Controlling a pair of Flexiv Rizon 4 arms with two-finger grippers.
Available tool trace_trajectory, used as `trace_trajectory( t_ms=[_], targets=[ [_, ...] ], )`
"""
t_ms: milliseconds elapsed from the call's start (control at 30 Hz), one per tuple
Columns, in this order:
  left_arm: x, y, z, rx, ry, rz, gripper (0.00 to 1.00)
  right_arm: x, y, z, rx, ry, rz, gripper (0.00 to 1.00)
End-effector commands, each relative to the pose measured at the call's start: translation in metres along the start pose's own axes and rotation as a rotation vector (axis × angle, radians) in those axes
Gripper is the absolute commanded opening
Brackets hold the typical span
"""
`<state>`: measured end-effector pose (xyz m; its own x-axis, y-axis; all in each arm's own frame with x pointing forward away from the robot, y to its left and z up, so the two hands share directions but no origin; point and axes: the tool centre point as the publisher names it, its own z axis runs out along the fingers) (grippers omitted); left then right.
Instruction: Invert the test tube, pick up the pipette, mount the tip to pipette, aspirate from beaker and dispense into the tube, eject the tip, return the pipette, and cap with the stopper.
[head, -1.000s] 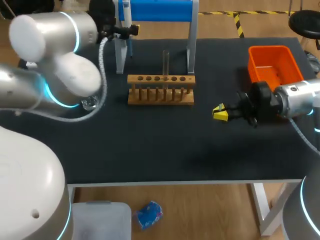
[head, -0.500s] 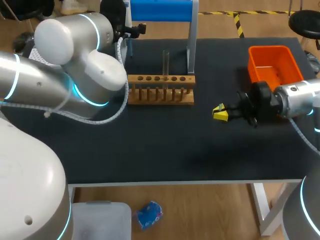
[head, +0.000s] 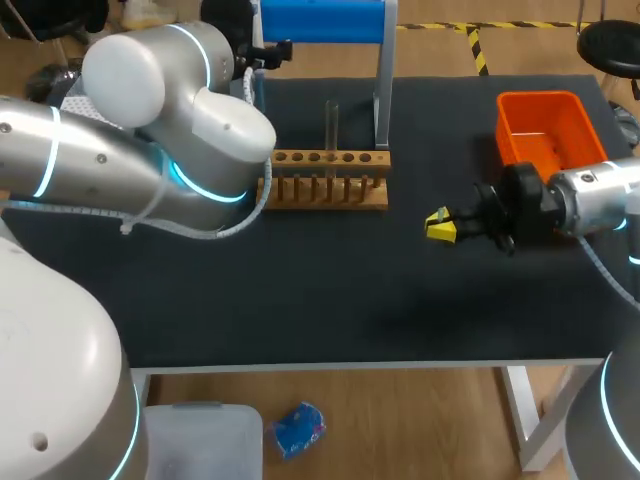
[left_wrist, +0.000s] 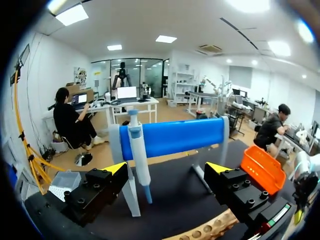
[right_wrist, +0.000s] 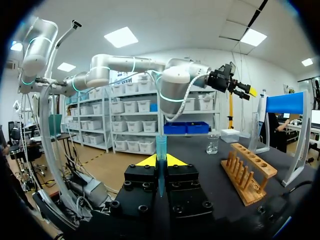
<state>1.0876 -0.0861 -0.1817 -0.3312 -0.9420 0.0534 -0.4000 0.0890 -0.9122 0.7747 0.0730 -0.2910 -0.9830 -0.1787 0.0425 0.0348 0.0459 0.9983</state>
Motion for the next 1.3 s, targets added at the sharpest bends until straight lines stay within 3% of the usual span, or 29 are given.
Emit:
trace_trajectory(
  t_ms=[33,133,233,267,300,800,1300],
  targets=[
    [-0.001,0.003,0.017,0.026,-0.020,-0.019,1.00,0.001,0.001,-0.001,0.002,0.001,0.000,0.00],
    [-0.003,0.005,0.023,0.028,-0.026,-0.023,1.00,0.001,0.001,-0.001,0.002,0.001,0.000,0.00],
    [-0.006,0.007,0.029,0.035,-0.040,-0.023,0.78,0.001,0.001,-0.001,0.002,0.001,0.000,0.00],
    [-0.008,0.007,0.031,0.040,-0.051,-0.026,0.53,0.001,0.001,-0.001,0.002,0.001,0.000,0.00],
    [-0.009,0.007,0.032,0.039,-0.053,-0.027,0.52,0.001,0.001,-0.001,0.002,0.001,0.000,0.00],
    [-0.022,0.006,0.052,0.065,-0.135,-0.022,0.48,0.001,0.001,-0.001,0.002,0.001,0.000,0.00],
    [-0.034,0.006,0.068,0.067,-0.137,-0.029,0.44,0.001,0.001,-0.001,0.002,0.001,0.000,0.00]
  ],
)
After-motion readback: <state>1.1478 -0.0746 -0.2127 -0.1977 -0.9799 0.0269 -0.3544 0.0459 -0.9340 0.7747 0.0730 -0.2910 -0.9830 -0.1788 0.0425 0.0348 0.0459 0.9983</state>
